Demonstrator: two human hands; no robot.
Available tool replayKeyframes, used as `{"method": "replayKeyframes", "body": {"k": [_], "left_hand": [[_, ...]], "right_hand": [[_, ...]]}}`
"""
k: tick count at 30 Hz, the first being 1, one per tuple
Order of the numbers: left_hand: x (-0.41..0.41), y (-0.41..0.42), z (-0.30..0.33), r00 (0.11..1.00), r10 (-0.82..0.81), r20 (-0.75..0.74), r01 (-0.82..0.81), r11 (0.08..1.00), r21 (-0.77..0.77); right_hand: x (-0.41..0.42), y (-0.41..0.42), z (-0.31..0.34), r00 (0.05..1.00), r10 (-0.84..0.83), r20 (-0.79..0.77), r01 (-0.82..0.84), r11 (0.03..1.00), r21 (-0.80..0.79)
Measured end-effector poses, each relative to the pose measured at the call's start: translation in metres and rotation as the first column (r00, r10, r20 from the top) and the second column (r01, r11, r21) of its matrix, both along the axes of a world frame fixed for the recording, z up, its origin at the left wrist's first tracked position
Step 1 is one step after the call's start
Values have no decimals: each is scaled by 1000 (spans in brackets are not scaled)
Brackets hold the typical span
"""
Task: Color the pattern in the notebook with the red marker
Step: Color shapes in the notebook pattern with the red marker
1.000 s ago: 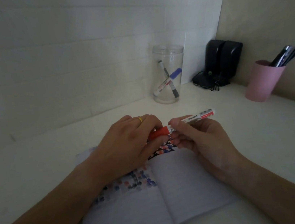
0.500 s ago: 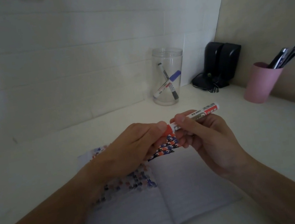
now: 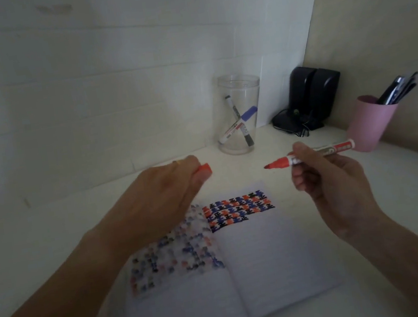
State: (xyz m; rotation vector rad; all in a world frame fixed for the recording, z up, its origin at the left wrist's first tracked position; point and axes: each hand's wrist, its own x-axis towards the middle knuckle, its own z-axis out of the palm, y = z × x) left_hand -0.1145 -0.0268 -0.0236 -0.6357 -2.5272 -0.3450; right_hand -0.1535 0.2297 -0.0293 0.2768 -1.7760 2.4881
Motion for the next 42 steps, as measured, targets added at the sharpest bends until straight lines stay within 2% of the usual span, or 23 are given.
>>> {"method": "replayKeyframes", "body": {"k": [1, 3, 6, 13, 15, 18, 25, 28, 32, 42], "left_hand": [[-3, -5, -1, 998, 1, -55, -1, 1000, -11], [-7, -6, -6, 999, -11, -41, 13, 999, 49], [-15, -2, -21, 999, -30, 17, 30, 1000, 10], [-23, -7, -37, 976, -104, 193, 117, 992, -56], [-25, -8, -40, 967, -134, 217, 146, 988, -41], [-30, -10, -42, 958, -175, 227, 181, 983, -4], [-35, -12, -44, 949, -218, 229, 215, 976, 41], [-36, -12, -45, 948, -221, 229, 215, 975, 48], [-35, -12, -46, 948, -230, 222, 223, 973, 57], [-34, -12, -45, 952, -227, 207, 222, 974, 48]], "right_hand": [[-1, 2, 1, 1000, 11, -2, -11, 1000, -12], [0, 0, -1, 999, 46, -15, -46, 999, -12], [1, -5, -3, 995, 89, -36, -88, 996, 21], [1, -12, -21, 983, 176, 46, -179, 979, 96], [-1, -14, -27, 986, 154, 64, -163, 975, 152], [-5, -12, -36, 998, 59, 31, -66, 943, 327], [-10, -8, -47, 999, 35, -36, -14, 886, 464], [-12, -8, -51, 998, 9, -69, 27, 868, 496], [-12, -9, -53, 992, 75, -105, -8, 852, 524], [-11, -8, -53, 989, 81, -127, 5, 824, 567]]}}
